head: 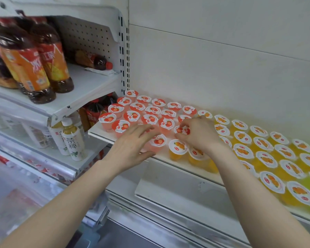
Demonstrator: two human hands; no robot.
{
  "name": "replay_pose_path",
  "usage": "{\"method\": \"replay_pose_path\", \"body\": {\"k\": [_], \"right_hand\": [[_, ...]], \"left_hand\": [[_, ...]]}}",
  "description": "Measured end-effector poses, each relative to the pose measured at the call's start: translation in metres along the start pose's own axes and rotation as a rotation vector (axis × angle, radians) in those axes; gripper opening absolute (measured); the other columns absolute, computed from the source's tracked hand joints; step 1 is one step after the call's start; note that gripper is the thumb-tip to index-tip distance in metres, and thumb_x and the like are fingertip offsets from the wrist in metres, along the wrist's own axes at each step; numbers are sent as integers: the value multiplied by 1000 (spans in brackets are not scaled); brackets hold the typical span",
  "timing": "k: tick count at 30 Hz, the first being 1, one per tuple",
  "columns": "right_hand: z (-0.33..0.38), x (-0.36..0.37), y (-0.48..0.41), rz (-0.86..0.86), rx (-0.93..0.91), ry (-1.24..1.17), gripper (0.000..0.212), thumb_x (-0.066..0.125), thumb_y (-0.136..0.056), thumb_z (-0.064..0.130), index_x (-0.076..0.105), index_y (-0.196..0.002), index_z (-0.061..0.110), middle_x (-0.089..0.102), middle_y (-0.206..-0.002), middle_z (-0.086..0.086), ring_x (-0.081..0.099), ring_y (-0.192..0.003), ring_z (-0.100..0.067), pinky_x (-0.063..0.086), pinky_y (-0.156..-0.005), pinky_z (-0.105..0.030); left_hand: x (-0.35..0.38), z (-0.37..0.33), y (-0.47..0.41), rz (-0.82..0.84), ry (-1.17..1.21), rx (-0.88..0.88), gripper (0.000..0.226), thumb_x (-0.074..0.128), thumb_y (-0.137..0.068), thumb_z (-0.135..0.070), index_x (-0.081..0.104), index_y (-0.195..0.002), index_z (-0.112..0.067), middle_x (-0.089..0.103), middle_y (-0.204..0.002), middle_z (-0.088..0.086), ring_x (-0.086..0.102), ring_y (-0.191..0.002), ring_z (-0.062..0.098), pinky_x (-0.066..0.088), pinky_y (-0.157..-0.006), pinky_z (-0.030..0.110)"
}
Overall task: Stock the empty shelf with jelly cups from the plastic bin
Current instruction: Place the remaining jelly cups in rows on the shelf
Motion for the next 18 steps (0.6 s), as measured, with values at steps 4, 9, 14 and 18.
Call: {"method": "replay_pose_path", "body": {"k": [4,9,14,18], "right_hand": [[16,-6,-2,-61,-75,-76,42,54,-87,58,66,-114,29,66,-119,2,50,-116,-25,41,-90,-40],[34,3,-13,-111,-101,-44,39,54,-90,50,63,-121,29,65,-122,0,50,-118,-26,39,-94,-41],[33,19,-26,-33,16,0,34,57,-85,56,65,-107,31,68,-109,0,54,-108,-27,41,-89,-41],[33,18,-23,-48,54,-16,29,62,-86,45,66,-108,27,70,-103,-2,54,-106,-27,44,-86,-39]], "left_hand": [[-12,28,4,-3,-39,-86,72,70,-76,-56,47,-137,-26,49,-139,1,45,-128,24,40,-106,44],[-20,54,-3,11,-65,-102,62,56,-77,-65,60,-125,-26,59,-129,0,49,-123,25,39,-106,46],[-10,58,-13,48,-54,25,38,69,-76,-52,71,-104,-26,65,-110,-5,55,-110,22,43,-96,40],[-12,59,-13,-9,-22,74,30,77,-75,-38,72,-100,-23,67,-104,-3,56,-105,23,44,-90,37]]}}
Point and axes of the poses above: each hand's wrist, its own y-axis away from the middle knuckle, its own x-axis out of the palm, z = x × y, the point moved 8 cm from there along -y, towards the middle knuckle
